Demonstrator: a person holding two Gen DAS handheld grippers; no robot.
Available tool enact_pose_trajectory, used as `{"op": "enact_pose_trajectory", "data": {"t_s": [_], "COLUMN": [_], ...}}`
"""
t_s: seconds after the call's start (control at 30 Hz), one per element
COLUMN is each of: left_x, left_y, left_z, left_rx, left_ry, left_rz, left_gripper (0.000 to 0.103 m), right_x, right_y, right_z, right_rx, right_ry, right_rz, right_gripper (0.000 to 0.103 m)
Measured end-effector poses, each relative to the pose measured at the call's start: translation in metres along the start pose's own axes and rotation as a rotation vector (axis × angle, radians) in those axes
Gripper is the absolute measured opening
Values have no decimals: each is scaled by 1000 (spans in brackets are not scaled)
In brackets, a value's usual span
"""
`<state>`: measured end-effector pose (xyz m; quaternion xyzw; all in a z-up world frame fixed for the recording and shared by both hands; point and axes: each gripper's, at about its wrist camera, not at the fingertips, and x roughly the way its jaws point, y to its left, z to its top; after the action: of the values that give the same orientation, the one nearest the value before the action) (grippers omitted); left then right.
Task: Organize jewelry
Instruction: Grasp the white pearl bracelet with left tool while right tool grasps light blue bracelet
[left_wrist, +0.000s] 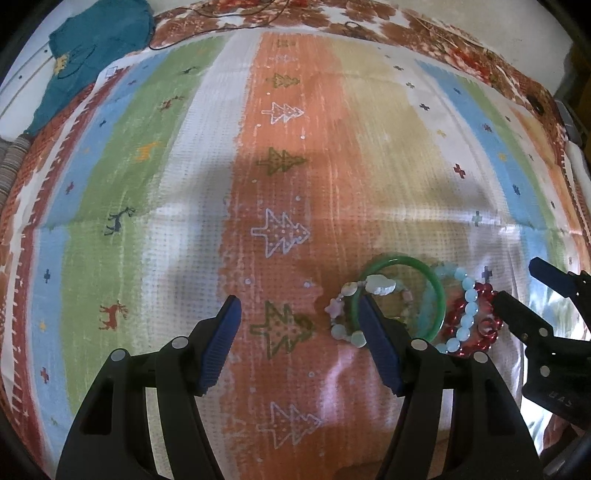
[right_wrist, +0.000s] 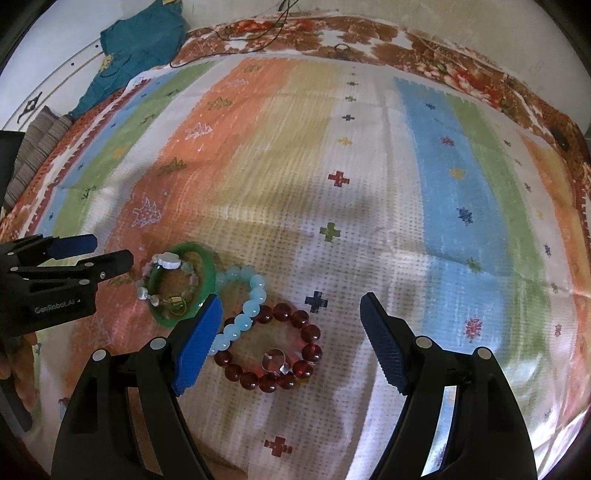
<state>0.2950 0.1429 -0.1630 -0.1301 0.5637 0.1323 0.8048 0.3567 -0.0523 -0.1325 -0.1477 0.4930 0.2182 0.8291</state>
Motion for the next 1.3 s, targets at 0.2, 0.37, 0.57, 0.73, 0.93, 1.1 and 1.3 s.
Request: {"op": "enact_pose_trajectory", "data": {"t_s": [0.2,0.37,0.57,0.73,0.93,1.1,1.3], "left_x": [13,24,32,33,32,30,27], "left_y": [-2,-2,-8,-8,-9,-8,-1], "left_z": [0,-2,-2,-5,-7,-7,-4], "left_rx": [22,33,52,68,76,71,52], "left_ry": [25,49,51,43,32,25,24], "left_rz": [32,37,62,66,63,90,64], "left_gripper": [66,66,65,60,43,10,10], "right_x": [9,18,26,31,38,39,34], "right_y": [0,3,3,5,11,17,16], "right_z": [4,6,4,6,6,7,5], "right_rx": [12,0,-2,-6,-31,-53,-64], "right_ry": [8,30,56,65,79,84,74], "right_rz": [24,16,31,55,64,48,43], "right_gripper": [66,60,52,43,30,13,12]}}
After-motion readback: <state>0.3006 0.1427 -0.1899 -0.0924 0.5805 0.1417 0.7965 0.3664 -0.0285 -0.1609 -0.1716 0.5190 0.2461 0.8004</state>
